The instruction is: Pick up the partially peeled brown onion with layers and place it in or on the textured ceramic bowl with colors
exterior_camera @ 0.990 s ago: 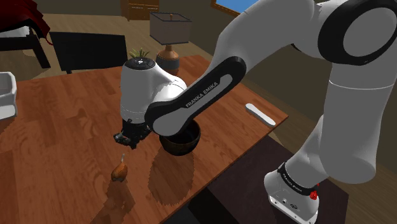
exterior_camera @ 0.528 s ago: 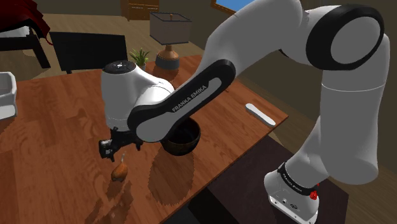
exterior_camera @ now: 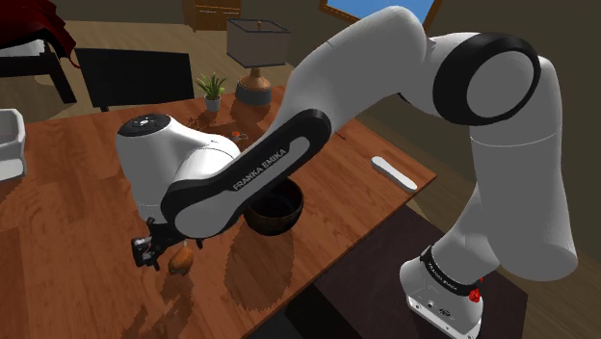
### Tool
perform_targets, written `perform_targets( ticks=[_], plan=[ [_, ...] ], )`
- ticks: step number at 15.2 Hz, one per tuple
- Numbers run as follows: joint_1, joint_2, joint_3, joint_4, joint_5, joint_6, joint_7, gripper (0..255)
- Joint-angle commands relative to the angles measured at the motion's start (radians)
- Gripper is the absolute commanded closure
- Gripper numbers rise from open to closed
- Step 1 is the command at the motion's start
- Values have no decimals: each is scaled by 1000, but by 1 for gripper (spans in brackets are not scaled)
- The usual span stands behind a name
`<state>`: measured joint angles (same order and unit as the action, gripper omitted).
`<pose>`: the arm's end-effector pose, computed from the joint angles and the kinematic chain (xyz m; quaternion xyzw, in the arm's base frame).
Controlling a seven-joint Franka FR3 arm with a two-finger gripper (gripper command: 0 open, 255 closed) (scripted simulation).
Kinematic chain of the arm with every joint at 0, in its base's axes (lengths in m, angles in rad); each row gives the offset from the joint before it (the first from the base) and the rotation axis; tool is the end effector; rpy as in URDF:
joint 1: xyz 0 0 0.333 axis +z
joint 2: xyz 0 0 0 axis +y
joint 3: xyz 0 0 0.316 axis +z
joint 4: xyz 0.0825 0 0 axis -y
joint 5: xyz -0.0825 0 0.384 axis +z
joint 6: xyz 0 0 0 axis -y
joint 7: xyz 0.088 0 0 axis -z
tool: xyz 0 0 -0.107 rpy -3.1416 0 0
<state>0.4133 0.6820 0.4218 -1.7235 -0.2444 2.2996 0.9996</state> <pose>0.4692 0.4719 0.2140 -0.9982 0.0381 0.0442 0.0118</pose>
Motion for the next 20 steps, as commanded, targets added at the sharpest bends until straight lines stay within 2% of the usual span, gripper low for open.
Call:
perform_targets(
  ticks=[1, 10, 11, 20],
  plan=[
    [5, 17, -6, -3, -7, 19, 5, 0],
    [10, 31, -11, -3, -13, 33, 8, 0],
    [10, 31, -11, -3, -13, 33, 8, 255],
    [10, 31, -11, -3, -13, 33, 8, 255]
  ],
)
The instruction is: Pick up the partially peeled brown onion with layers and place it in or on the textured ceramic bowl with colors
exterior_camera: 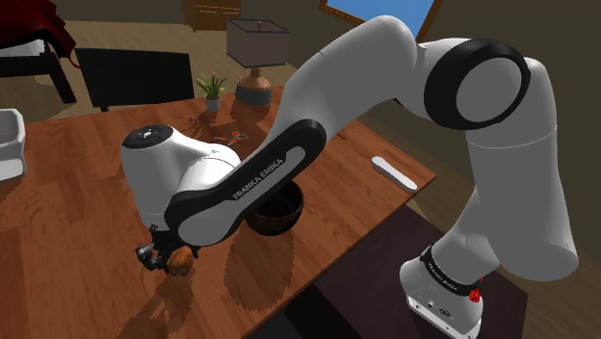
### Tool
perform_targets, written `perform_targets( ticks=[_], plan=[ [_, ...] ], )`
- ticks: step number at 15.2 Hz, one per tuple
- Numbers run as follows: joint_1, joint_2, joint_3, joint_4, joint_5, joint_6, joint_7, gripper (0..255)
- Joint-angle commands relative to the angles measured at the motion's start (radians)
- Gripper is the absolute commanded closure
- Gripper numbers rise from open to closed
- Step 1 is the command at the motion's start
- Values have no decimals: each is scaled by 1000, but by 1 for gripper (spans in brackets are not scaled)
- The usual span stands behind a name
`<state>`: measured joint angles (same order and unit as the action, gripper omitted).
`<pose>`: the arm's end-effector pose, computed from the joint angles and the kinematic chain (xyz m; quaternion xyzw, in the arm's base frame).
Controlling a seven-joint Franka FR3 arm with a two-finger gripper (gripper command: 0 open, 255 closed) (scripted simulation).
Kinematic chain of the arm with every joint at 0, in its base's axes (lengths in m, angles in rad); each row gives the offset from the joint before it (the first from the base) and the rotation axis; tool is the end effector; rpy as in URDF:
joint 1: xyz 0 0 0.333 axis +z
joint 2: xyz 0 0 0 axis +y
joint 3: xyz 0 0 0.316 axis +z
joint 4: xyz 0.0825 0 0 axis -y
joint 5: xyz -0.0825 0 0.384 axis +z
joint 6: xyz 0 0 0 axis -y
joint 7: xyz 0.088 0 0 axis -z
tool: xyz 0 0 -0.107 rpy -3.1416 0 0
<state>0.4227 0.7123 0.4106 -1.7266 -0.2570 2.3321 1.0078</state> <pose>0.4672 0.4720 0.1950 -0.9982 0.0384 0.0442 0.0115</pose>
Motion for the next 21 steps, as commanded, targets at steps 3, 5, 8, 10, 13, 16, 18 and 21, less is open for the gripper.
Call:
perform_targets(
  ticks=[3, 5, 8, 10, 13, 16, 18, 21],
  plan=[
    [-7, -28, 10, -3, 11, -25, -4, 255],
    [-12, -46, 17, -4, 18, -42, -7, 255],
    [-18, -73, 26, -3, 29, -68, -12, 255],
    [-23, -90, 32, -2, 36, -86, -15, 255],
    [-29, -115, 41, 2, 47, -114, -19, 255],
    [-34, -139, 49, 8, 58, -142, -24, 255],
    [-38, -154, 54, 13, 65, -162, -27, 255],
    [-42, -176, 61, 23, 75, -192, -31, 255]
  ],
)
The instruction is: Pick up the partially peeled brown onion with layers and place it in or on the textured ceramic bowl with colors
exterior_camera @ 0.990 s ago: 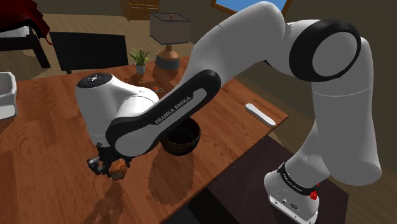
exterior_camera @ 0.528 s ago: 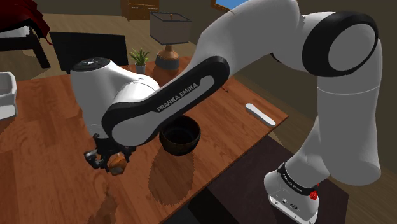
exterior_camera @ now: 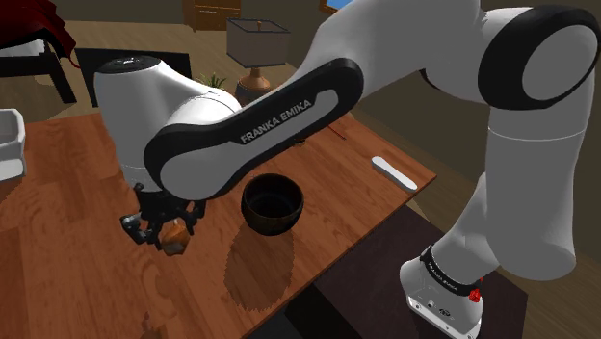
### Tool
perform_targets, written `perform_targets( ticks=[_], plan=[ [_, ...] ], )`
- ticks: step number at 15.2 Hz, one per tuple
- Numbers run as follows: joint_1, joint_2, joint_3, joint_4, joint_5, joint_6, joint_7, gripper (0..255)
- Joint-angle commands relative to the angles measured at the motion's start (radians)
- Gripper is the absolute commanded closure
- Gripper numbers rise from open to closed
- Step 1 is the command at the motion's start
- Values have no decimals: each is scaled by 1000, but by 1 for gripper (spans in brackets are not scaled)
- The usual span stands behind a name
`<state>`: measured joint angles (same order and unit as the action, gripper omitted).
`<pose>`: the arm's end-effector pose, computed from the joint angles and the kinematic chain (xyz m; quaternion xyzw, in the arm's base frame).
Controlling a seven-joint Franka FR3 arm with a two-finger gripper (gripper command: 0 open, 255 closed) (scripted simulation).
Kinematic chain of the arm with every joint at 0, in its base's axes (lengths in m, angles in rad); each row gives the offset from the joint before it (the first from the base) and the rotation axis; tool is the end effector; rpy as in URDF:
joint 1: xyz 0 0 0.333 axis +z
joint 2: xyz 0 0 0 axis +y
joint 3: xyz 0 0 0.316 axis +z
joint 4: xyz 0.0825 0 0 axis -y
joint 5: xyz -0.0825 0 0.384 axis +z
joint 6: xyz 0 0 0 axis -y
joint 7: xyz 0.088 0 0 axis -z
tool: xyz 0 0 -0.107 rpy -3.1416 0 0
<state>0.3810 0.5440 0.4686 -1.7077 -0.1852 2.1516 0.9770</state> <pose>0.4675 0.4717 0.3000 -0.9982 0.0382 0.0443 0.0118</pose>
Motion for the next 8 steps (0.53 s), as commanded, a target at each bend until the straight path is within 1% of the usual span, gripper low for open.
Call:
perform_targets(
  ticks=[1, 8],
  plan=[
    [-2, -15, 5, 7, 7, -21, -2, 255],
    [-10, -59, 19, 39, 29, -95, -11, 255]
  ],
)
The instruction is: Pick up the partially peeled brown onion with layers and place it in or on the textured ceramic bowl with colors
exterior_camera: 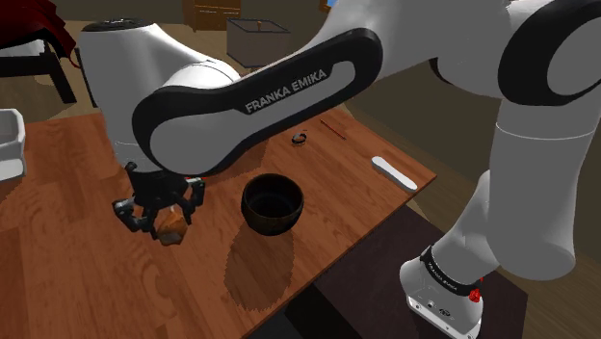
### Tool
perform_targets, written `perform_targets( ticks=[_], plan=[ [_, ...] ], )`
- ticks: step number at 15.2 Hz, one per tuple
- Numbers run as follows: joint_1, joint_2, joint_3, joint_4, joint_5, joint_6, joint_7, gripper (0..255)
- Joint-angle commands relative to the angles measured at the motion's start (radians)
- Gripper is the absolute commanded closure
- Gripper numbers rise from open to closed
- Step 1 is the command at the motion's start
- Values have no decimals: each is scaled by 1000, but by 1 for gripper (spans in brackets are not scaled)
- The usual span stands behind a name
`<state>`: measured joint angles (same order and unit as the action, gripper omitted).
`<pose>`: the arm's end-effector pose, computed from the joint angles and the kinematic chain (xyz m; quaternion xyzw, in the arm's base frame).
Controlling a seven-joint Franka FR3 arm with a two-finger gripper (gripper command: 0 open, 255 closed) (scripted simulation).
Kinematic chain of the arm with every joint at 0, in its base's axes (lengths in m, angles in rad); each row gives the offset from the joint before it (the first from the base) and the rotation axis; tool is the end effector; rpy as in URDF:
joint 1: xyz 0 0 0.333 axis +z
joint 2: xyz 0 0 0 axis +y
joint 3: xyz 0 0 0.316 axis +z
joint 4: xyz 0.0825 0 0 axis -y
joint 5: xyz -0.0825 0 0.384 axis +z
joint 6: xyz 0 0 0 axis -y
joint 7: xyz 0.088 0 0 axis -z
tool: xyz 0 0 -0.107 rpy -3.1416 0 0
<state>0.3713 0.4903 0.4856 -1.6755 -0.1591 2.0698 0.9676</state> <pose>0.4667 0.4722 0.3422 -0.9982 0.0382 0.0442 0.0118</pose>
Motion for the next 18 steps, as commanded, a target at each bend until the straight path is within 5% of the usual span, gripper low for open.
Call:
perform_targets(
  ticks=[1, 8, 18],
  plan=[
    [-2, -11, 4, 13, 6, -23, -3, 255],
    [-6, -44, 13, 54, 23, -94, -9, 255],
    [-203, -381, 5, -370, 186, 19, -247, 255]
  ],
)
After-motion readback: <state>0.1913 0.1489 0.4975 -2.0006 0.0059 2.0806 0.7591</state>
